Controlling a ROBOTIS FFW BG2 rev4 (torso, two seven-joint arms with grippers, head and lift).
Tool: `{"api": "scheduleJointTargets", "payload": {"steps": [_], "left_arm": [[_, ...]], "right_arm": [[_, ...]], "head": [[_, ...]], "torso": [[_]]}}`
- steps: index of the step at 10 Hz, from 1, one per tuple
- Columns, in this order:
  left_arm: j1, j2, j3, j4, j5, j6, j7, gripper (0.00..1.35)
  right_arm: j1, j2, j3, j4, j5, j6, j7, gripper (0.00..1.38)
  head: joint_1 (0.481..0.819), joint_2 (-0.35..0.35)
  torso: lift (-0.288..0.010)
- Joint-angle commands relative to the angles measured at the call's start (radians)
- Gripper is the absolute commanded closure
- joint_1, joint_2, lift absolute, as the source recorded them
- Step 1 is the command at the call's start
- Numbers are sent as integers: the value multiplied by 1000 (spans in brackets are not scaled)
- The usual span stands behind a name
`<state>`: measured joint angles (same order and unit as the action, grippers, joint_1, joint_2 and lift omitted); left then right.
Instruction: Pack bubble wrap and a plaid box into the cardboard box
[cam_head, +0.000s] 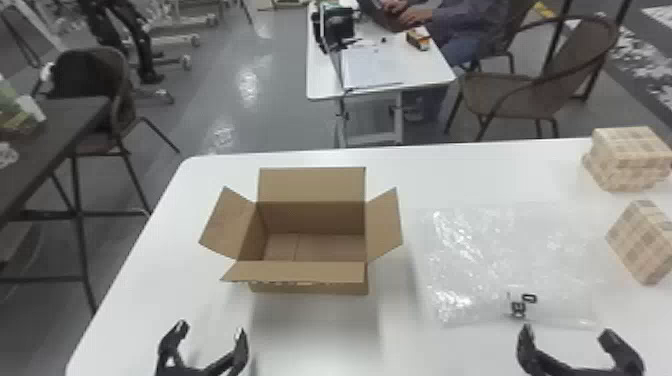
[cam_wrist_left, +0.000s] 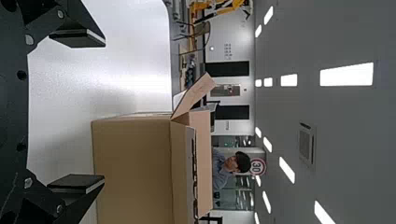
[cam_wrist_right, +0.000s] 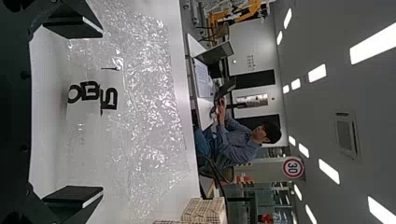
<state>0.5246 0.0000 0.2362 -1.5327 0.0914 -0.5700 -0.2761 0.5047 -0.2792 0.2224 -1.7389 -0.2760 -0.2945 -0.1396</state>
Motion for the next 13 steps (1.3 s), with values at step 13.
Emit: {"api": "scheduleJointTargets", "payload": {"steps": [13], "left_arm": [[-38, -3, 84, -53, 106, 62, 0, 265]], "right_arm": [[-2, 0, 0, 7, -28, 0, 12, 116]], "head": [[695, 199]], "torso": [[-110]]}}
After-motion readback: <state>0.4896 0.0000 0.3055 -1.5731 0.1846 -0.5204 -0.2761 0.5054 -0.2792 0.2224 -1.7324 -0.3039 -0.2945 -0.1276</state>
